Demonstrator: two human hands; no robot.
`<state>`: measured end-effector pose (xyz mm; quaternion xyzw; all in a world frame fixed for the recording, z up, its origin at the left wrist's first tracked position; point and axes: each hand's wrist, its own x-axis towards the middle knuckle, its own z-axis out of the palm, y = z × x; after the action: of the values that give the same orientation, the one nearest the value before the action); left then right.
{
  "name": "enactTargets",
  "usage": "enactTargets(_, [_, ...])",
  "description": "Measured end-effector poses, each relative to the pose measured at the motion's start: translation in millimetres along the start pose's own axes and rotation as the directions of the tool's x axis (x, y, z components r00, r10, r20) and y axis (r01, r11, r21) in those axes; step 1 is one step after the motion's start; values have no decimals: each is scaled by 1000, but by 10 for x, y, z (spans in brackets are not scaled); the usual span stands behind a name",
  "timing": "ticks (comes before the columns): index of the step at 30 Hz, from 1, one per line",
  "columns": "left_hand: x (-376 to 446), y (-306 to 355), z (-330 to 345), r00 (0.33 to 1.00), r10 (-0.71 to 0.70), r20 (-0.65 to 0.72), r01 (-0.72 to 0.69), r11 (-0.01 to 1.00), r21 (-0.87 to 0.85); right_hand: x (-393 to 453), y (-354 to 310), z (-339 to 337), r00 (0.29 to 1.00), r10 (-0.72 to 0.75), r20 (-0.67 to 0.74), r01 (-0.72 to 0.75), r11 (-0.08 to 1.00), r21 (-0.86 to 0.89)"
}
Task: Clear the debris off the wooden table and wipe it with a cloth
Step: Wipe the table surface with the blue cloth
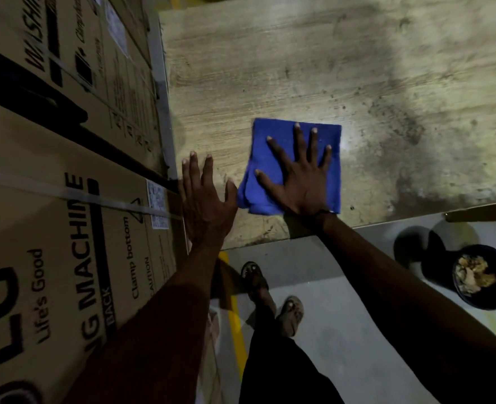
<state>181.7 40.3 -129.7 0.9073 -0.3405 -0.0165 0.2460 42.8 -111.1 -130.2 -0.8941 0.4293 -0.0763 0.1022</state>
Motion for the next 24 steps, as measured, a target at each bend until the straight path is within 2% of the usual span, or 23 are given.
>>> enactTargets(3, [6, -11, 0, 999, 15, -30, -15, 1000, -1, -263, -81, 34, 980, -197, 12, 196, 980, 19])
enactTargets(5, [-9, -10, 20, 997, 37, -72, -38, 999, -6, -298, 53, 8, 965, -262, -4, 262, 964, 48])
enactTargets(7, [-30, -19, 42, 992, 51, -113, -54, 998, -23, -124, 235, -5, 980, -195, -28, 195, 981, 21])
enactTargets(9, [-59, -40, 74, 989, 60, -137, -64, 998, -25, 145, 364, -22, 998, -49, -40, 50, 999, 20])
enactTargets(11, [-56, -58, 94, 984, 79, -162, -83, 996, -20, 357, 341, -12, 996, 64, -59, -60, 997, 57])
enactTargets(12, [-47, -68, 97, 984, 79, -159, -84, 996, -25, 407, 269, 19, 995, 74, -62, -70, 996, 63])
enactTargets(13, [-39, -75, 92, 989, 68, -134, -73, 997, -36, 415, 173, 69, 998, 38, -55, -35, 998, 52])
enactTargets(16, [-27, -90, 73, 998, 36, -51, -38, 998, -42, 275, -18, 188, 973, -231, -27, 232, 973, 17])
enactTargets(18, [-19, -86, 72, 998, 37, -50, -39, 998, -39, 307, 108, 170, 960, -277, -43, 278, 960, 31])
enactTargets(21, [-27, -64, 75, 998, 40, -53, -41, 999, -23, 527, 395, 49, 997, -48, -56, 49, 999, 17])
enactTargets(23, [-12, -64, 76, 998, 45, -43, -45, 999, -9, 642, 451, 25, 992, 119, -46, -117, 992, 41])
enactTargets(24, [39, -71, 83, 998, 53, -32, -53, 999, -6, 677, 397, 45, 988, 149, -47, -147, 988, 47])
